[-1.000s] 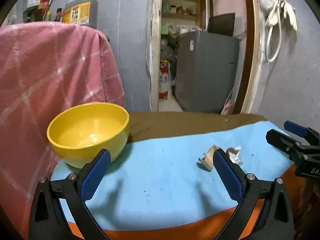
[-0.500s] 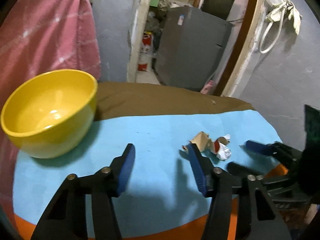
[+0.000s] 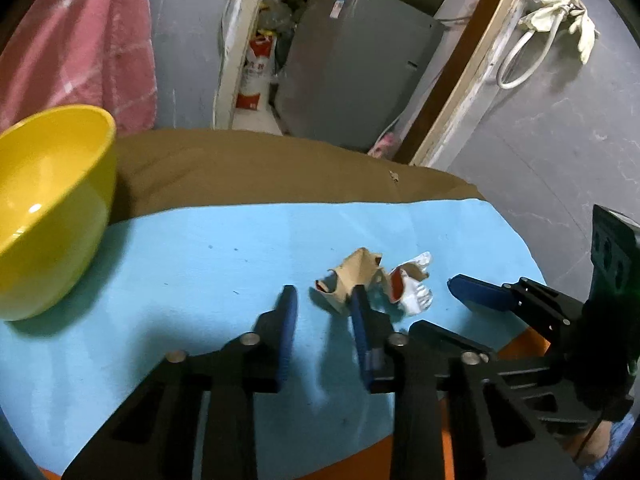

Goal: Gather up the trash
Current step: 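Grasp the white crumpled foil with the right tool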

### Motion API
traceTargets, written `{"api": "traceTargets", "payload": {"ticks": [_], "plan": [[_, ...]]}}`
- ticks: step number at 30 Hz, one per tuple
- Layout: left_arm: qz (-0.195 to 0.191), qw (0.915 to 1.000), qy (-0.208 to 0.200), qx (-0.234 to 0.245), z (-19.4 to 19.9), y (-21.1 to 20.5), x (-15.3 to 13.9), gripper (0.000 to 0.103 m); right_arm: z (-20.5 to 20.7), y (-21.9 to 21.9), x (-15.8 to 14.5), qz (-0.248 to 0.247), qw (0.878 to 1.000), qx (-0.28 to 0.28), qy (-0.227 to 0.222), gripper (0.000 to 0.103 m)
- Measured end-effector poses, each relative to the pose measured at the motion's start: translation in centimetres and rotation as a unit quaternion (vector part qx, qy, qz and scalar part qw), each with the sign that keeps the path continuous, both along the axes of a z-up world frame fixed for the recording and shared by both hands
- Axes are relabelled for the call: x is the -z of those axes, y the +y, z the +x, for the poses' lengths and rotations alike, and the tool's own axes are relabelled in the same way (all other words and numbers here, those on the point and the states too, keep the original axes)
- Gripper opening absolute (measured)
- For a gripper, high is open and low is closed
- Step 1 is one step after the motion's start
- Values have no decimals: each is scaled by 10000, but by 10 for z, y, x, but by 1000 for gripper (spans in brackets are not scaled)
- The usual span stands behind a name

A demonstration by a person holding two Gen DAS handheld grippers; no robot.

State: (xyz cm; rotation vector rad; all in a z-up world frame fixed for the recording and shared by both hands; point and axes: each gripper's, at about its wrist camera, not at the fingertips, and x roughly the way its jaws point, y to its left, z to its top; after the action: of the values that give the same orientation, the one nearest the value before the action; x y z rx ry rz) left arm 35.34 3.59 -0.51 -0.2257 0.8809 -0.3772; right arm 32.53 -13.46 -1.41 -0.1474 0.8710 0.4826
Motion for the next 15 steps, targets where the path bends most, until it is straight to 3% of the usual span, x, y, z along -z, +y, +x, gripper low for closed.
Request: {"api": "traceTargets", "payload": {"ticks": [2, 5, 15], "plan": [[-88, 10000, 14, 38, 0, 0, 0, 9, 0, 0, 0, -6, 10000, 10, -2, 64], [-26, 10000, -53, -7, -2, -1, -2, 6, 1, -1, -1, 21, 10000, 26, 0, 64], [190, 9971, -130, -728, -19, 19, 0, 4, -1, 14, 0, -114, 9997, -214, -73, 64]]}}
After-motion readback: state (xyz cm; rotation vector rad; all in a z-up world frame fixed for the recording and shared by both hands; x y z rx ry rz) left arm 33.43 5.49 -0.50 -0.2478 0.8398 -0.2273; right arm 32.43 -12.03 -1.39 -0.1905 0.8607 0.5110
